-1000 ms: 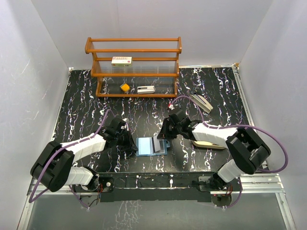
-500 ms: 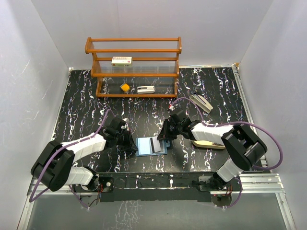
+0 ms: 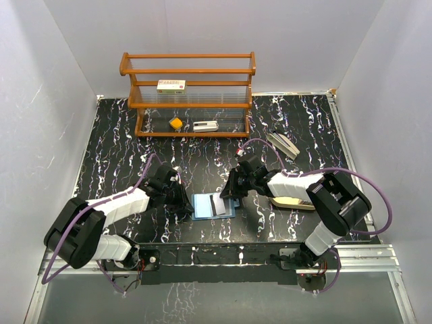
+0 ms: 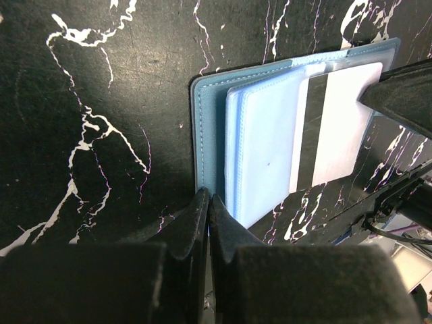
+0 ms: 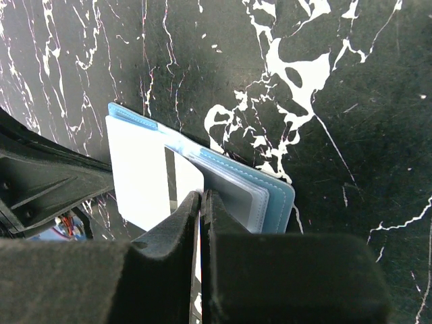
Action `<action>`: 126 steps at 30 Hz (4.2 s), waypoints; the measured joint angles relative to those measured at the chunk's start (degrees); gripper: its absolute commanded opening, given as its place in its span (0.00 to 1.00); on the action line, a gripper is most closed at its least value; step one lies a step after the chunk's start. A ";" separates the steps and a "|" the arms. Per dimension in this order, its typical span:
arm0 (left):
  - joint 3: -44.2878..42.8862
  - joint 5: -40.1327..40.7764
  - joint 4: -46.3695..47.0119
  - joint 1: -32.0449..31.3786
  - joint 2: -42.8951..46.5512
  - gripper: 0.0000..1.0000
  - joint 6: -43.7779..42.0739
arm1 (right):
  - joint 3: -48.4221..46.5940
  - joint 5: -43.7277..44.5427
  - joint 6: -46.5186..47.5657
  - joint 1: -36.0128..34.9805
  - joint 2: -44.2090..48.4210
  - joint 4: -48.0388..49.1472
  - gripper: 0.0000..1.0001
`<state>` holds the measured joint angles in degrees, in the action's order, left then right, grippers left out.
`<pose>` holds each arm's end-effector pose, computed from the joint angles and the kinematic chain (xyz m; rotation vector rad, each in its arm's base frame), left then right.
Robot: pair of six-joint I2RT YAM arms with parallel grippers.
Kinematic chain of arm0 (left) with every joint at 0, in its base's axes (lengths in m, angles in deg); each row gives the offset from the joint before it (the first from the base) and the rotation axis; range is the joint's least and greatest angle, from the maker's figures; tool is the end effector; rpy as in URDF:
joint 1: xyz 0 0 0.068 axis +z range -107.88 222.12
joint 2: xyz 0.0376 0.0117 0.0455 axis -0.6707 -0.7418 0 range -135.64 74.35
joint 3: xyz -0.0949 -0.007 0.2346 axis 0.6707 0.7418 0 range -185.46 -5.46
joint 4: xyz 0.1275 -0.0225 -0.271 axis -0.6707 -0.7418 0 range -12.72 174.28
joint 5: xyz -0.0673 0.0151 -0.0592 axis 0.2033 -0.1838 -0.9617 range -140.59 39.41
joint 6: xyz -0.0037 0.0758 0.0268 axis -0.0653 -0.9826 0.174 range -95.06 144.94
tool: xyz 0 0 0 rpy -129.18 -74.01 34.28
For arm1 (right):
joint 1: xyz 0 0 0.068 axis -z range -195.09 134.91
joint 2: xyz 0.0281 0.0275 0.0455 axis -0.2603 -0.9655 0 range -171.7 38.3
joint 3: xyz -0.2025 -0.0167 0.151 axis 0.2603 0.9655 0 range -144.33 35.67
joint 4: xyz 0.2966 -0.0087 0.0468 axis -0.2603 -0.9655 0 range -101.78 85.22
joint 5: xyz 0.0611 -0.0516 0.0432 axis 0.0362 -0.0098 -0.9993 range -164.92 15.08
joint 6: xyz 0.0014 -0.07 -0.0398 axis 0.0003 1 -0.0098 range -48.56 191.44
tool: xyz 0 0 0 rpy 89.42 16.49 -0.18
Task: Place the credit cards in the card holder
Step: Insert the credit card into the card holder, then pick up the credit card from the storage box.
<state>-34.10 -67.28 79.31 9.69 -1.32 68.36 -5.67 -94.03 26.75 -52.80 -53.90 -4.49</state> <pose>0.2300 -0.1699 0.0703 -0.1210 2.6590 -0.8702 0.2593 0.2291 0.0648 0.0015 2.6759 0.9686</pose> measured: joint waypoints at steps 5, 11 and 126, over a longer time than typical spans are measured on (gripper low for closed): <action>-0.02 -0.02 0.00 0.00 0.00 0.00 0.02 | 0.00 0.04 -0.13 0.00 -0.04 0.46 0.00; 0.00 -0.22 0.09 0.02 0.00 0.00 0.15 | 0.44 0.04 -0.72 0.00 -0.15 2.16 0.00; -10.93 -0.37 -16.70 0.33 19.28 0.98 -9.86 | -21.35 51.56 1.03 13.70 12.55 -64.83 0.41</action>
<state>-45.03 -67.65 62.61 10.02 17.95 58.50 -27.03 -42.47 27.78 -39.10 -41.35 -69.32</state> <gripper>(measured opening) 0.985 0.407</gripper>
